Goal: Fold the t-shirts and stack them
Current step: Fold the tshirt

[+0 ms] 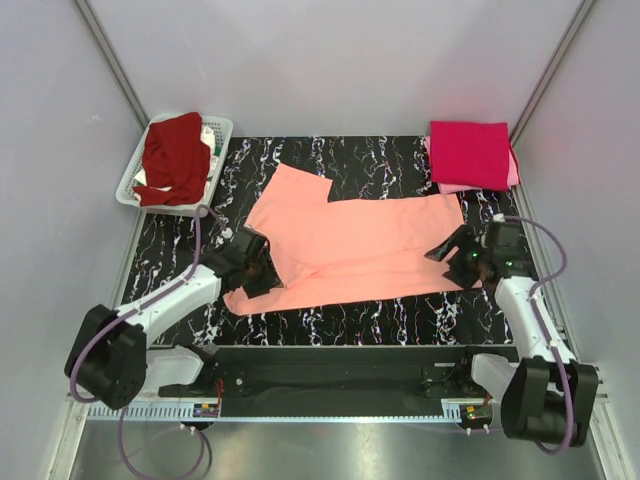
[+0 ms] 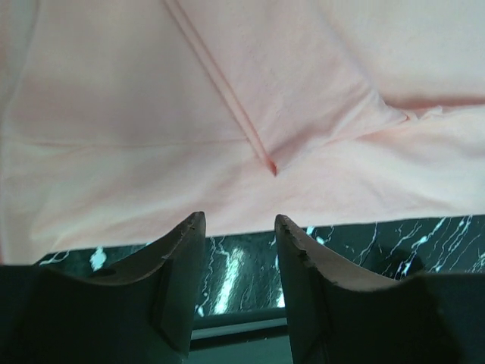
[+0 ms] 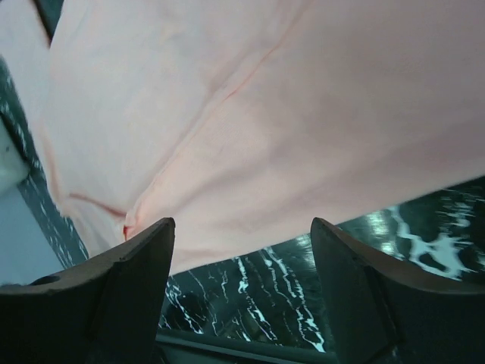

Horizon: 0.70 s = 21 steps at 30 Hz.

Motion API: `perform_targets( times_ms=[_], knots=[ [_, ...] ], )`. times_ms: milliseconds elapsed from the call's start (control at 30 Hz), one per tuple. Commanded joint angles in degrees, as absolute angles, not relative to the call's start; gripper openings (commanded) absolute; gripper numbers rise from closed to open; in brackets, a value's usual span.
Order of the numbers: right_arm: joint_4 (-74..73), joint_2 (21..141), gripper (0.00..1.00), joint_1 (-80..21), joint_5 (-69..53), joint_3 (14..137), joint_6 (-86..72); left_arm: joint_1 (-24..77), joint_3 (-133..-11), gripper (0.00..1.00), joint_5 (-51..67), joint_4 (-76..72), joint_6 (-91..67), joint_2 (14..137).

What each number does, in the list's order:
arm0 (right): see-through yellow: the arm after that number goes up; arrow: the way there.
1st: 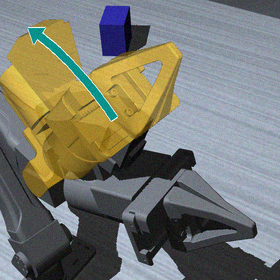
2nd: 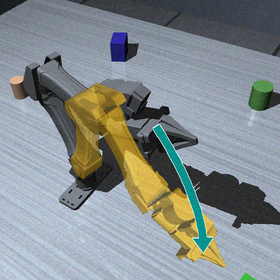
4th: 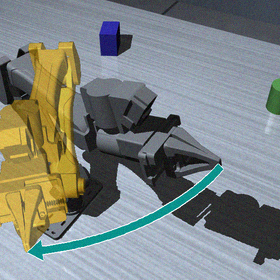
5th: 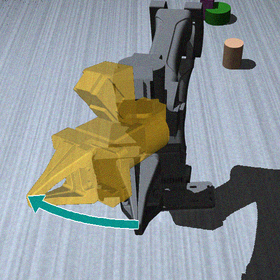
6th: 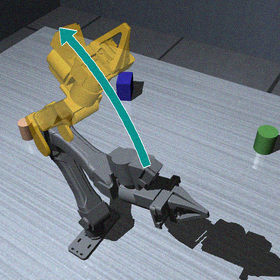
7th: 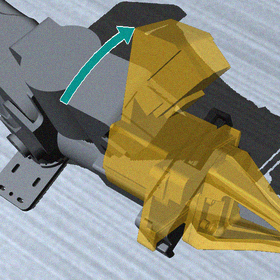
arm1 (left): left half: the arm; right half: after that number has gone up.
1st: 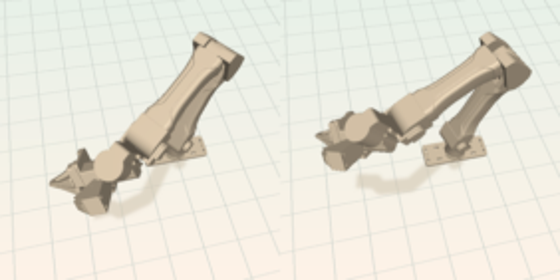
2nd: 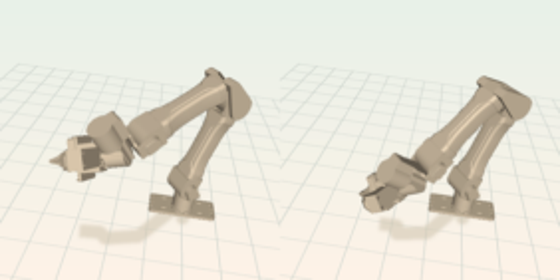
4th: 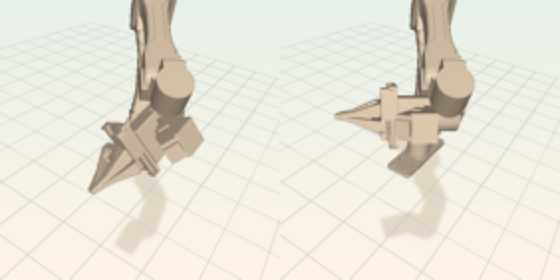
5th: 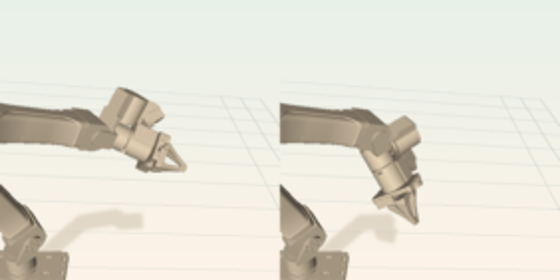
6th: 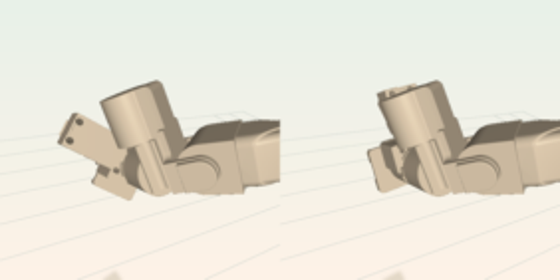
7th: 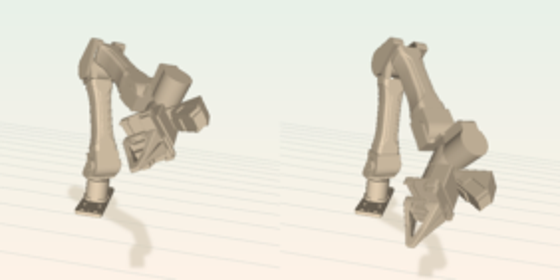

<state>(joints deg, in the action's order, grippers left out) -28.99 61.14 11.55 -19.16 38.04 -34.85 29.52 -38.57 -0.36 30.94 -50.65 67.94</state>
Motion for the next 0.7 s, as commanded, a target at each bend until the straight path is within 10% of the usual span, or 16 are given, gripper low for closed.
perform_targets(
  times_ms=[0,667],
  knots=[
    [-18.7,56.3,0.79,3.2,-20.8,34.6,-39.0,30.2,-41.8,0.46,-1.8,22.4,-52.7,72.0],
    [-0.5,57.9,0.76,-8.9,-16.1,23.3,-43.5,32.2,-43.9,0.38,-0.7,16.0,-54.1,83.9]
  ],
)
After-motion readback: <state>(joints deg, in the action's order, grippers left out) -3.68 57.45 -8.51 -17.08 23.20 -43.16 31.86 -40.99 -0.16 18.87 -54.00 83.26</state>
